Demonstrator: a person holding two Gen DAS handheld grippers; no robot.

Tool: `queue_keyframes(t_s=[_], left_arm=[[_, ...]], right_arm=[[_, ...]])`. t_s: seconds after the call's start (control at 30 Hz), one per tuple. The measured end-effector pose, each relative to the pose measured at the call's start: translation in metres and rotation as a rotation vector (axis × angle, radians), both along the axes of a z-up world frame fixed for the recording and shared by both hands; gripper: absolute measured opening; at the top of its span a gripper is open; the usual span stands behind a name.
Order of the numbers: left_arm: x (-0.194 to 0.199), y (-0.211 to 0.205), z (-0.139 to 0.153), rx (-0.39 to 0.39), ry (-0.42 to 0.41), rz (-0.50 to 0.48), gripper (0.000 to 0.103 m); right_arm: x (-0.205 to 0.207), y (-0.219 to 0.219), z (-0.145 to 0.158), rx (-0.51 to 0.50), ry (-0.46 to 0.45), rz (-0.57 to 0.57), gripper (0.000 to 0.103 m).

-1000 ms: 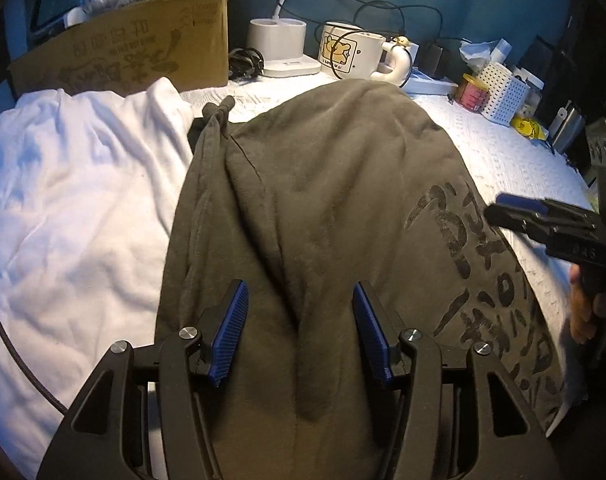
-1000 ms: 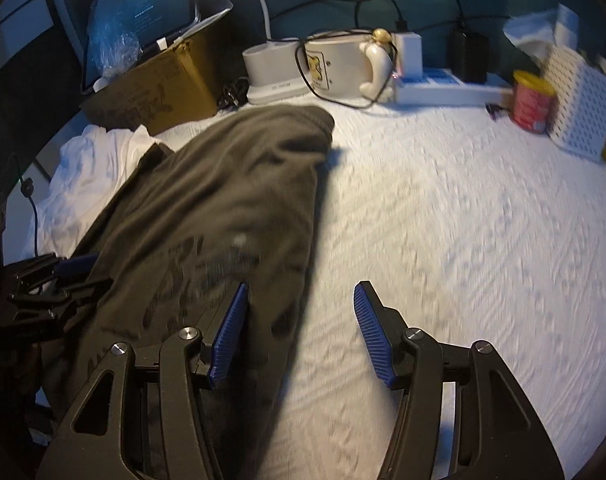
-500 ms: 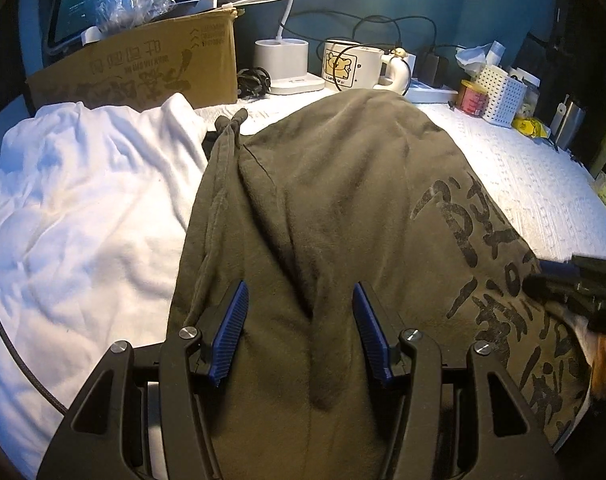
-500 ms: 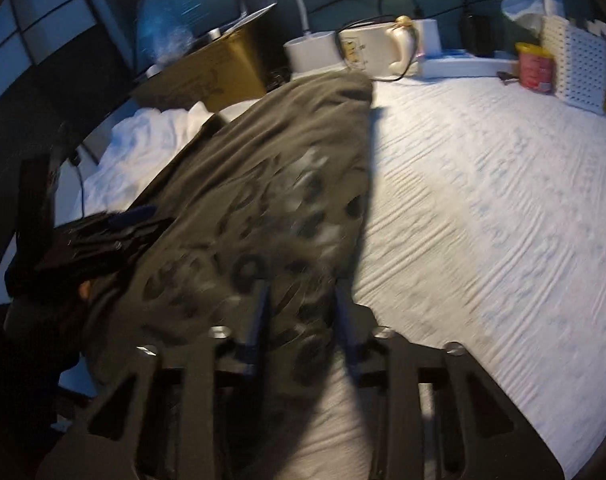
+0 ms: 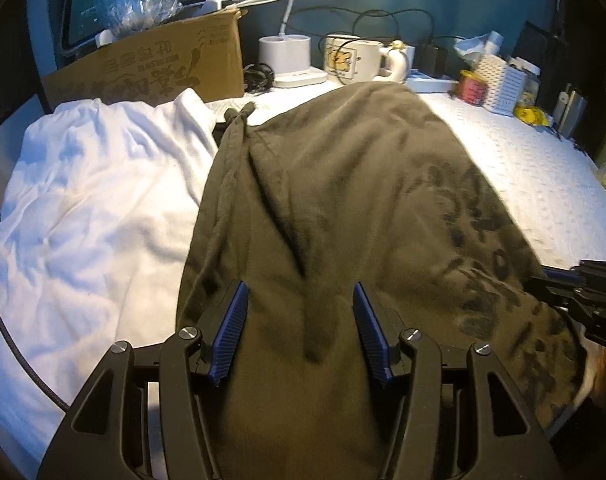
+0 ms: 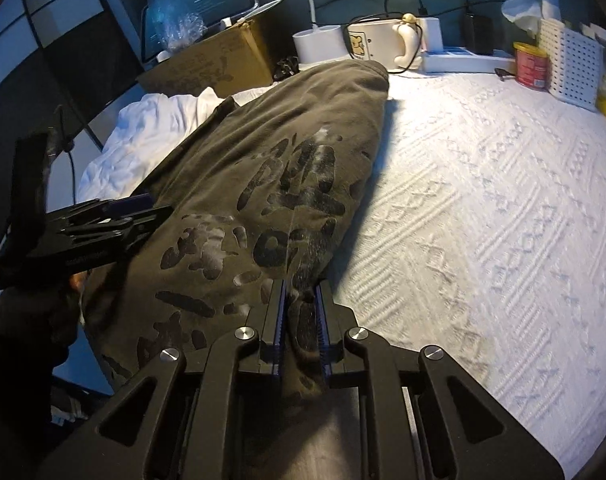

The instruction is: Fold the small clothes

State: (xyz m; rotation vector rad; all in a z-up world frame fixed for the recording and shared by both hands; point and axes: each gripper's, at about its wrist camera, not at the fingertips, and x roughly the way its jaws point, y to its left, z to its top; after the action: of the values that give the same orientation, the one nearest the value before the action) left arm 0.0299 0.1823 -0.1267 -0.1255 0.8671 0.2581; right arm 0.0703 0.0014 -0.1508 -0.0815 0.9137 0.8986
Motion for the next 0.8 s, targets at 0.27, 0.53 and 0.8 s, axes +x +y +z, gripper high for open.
queue_keyframes(t_s=[0.27, 0.53, 0.8], left_arm=[[-0.012, -0.038, 0.025, 0.011, -0.077, -0.06, 0.055], [-0.003, -0.072, 0.026, -0.007, -0.083, -0.126, 0.073], [0.012, -0.102, 0.041, -0.012, -0.123, -0.163, 0.082]], right_arm=[[-0.008, -0.022, 0.003, -0.011, -0.002, -0.042, 0.039], [-0.006, -0.049, 0.01, -0.009, -0.012, -0.086, 0.049], [0.006, -0.092, 0.022, -0.019, -0.047, -0.164, 0.049]])
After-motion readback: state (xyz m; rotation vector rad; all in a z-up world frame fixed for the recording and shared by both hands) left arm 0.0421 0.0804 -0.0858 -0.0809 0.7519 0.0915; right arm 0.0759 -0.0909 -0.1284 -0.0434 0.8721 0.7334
